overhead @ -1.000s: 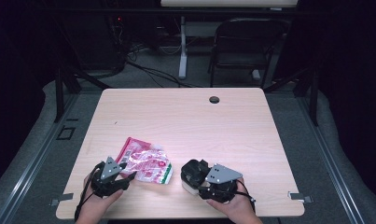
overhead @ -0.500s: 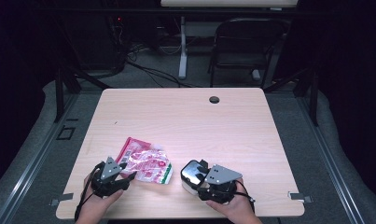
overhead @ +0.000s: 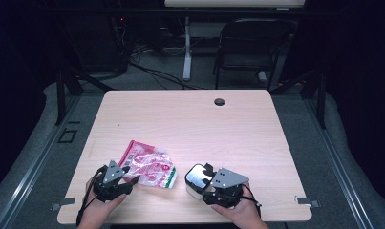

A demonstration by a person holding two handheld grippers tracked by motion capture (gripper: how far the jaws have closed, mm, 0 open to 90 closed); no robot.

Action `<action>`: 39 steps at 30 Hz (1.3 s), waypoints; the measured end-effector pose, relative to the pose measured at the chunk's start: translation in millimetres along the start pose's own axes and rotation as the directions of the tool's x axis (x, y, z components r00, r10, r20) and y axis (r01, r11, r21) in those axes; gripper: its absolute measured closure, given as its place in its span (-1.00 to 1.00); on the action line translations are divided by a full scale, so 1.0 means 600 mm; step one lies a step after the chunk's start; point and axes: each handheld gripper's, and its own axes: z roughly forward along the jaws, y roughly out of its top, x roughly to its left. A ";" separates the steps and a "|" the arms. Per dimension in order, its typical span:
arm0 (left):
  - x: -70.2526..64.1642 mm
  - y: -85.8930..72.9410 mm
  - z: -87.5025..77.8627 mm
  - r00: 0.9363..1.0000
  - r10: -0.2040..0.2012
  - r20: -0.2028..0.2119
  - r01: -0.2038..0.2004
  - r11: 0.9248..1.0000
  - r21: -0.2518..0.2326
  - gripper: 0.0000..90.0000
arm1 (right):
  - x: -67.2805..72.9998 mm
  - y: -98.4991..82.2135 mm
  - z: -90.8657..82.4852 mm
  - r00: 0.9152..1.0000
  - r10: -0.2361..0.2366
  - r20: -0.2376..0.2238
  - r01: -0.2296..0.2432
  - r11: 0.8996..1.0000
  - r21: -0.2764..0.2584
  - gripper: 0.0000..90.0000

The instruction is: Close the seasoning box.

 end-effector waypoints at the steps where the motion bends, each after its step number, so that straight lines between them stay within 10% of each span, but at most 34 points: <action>1: 0.000 0.000 0.000 1.000 0.001 0.000 -0.001 1.000 0.000 0.07 | 0.000 0.000 0.000 1.000 0.000 0.001 0.000 1.000 0.000 -0.02; 28: 0.006 -0.001 -0.002 1.000 -0.008 -0.011 0.008 1.000 -0.006 0.07 | -0.032 -0.001 -0.024 0.997 0.063 0.050 -0.061 0.997 -0.040 -0.02; 39: 0.012 -0.003 -0.006 1.000 -0.017 -0.021 0.017 1.000 -0.011 0.06 | -0.074 -0.012 -0.049 0.976 0.156 0.151 -0.150 0.988 -0.046 -0.02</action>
